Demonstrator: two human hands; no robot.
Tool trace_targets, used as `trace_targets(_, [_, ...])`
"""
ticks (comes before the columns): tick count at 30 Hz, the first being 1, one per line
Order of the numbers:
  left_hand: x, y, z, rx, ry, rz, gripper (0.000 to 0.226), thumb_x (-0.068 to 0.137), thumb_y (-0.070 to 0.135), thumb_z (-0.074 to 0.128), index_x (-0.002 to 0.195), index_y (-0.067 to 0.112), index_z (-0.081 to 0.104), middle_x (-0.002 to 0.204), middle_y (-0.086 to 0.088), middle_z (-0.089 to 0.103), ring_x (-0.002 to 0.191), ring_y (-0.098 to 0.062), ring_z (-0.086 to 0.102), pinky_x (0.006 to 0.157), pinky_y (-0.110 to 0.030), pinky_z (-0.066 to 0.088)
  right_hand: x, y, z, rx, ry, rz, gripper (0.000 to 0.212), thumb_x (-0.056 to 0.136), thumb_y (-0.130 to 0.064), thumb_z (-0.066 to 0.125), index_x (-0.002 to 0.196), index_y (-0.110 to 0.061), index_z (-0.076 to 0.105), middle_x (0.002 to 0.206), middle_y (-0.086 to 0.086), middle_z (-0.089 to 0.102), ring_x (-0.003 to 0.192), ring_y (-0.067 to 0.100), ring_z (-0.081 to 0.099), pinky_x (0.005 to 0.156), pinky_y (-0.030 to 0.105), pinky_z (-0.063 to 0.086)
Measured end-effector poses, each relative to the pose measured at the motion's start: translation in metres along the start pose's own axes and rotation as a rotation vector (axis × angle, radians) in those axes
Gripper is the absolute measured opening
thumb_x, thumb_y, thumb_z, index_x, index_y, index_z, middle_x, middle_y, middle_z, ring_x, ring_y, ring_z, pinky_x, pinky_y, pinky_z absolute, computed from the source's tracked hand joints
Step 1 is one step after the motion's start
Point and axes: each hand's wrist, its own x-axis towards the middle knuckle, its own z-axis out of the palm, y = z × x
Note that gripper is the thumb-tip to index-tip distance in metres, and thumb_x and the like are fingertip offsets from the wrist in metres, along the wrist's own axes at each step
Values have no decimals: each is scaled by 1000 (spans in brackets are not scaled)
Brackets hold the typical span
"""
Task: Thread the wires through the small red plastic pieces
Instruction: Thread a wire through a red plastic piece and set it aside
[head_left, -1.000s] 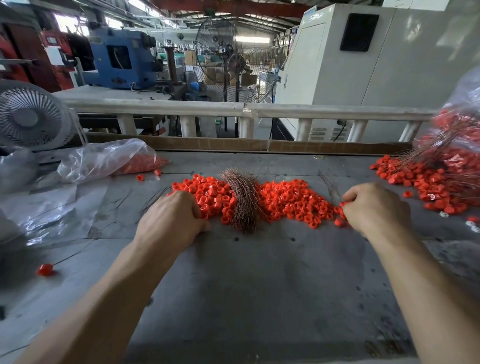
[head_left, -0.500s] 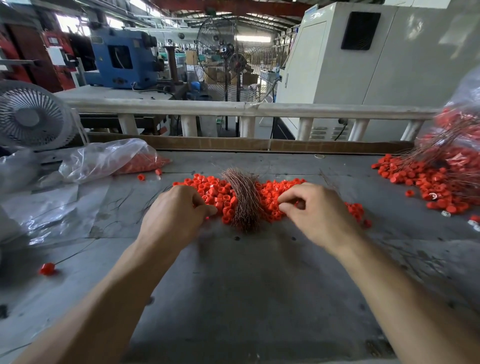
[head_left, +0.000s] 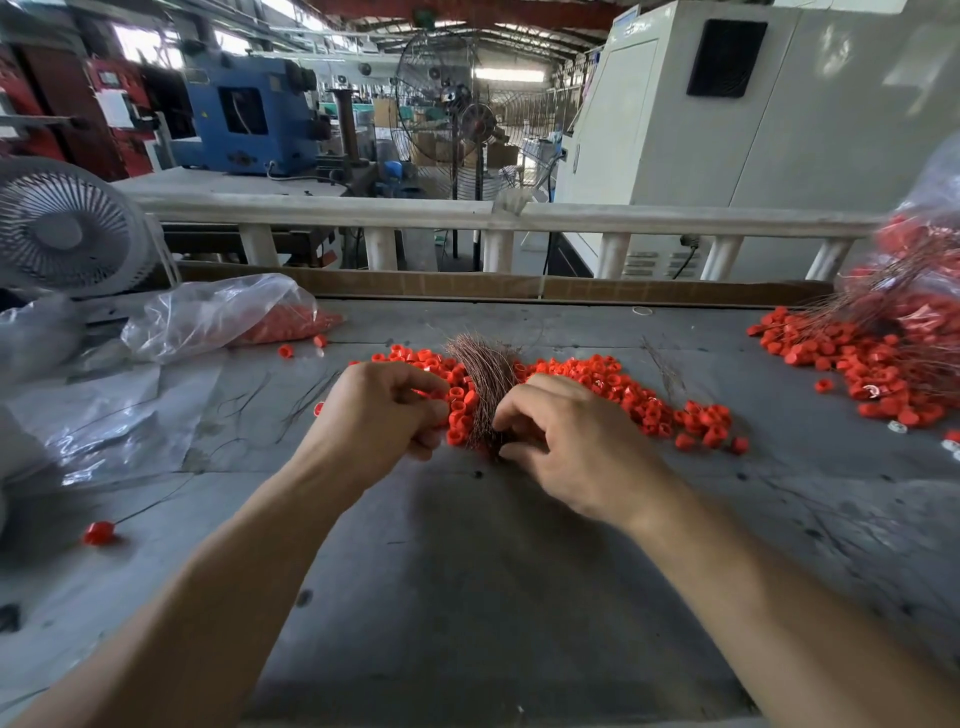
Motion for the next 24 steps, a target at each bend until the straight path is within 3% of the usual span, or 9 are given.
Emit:
trace_targets(9, [4, -4, 0, 35, -5, 14, 13, 91, -2, 70, 101, 6, 74, 59, -7, 67, 40, -5, 59, 32, -10, 33, 2, -2, 1, -44, 33, -108, 7, 91, -23, 74, 97, -24, 71, 99, -12, 61, 102, 11, 54, 82, 36, 51])
trace_targets(13, [5, -6, 0, 39, -51, 35, 13, 90, 0, 72, 99, 9, 75, 62, -1, 72, 50, -7, 66, 40, -13, 43, 1, -2, -3, 39, 79, -150, 5, 91, -20, 72, 92, -24, 68, 100, -14, 62, 100, 9, 56, 83, 37, 52])
trace_targets(18, [6, -9, 2, -71, -114, 43, 20, 90, -6, 69, 99, 11, 75, 75, -5, 77, 63, -15, 72, 57, -26, 60, -1, -6, -9, 426, 180, -85, 5, 96, -36, 58, 96, -33, 54, 100, -10, 74, 81, 11, 70, 70, 31, 57])
trace_targets(21, [5, -9, 5, -156, -162, 62, 24, 91, -9, 66, 100, 12, 74, 75, -5, 76, 66, -18, 73, 60, -27, 61, -3, -10, -13, 689, 312, -44, 3, 101, -28, 56, 99, -28, 54, 88, -2, 76, 80, 17, 74, 64, 32, 59])
trace_targets(24, [4, -10, 7, -222, -211, 77, 26, 91, -10, 64, 107, 8, 75, 82, -9, 76, 71, -20, 73, 63, -27, 60, -3, -15, -21, 928, 439, 14, 6, 103, -19, 55, 100, -24, 57, 76, 7, 70, 59, 24, 71, 46, 32, 54])
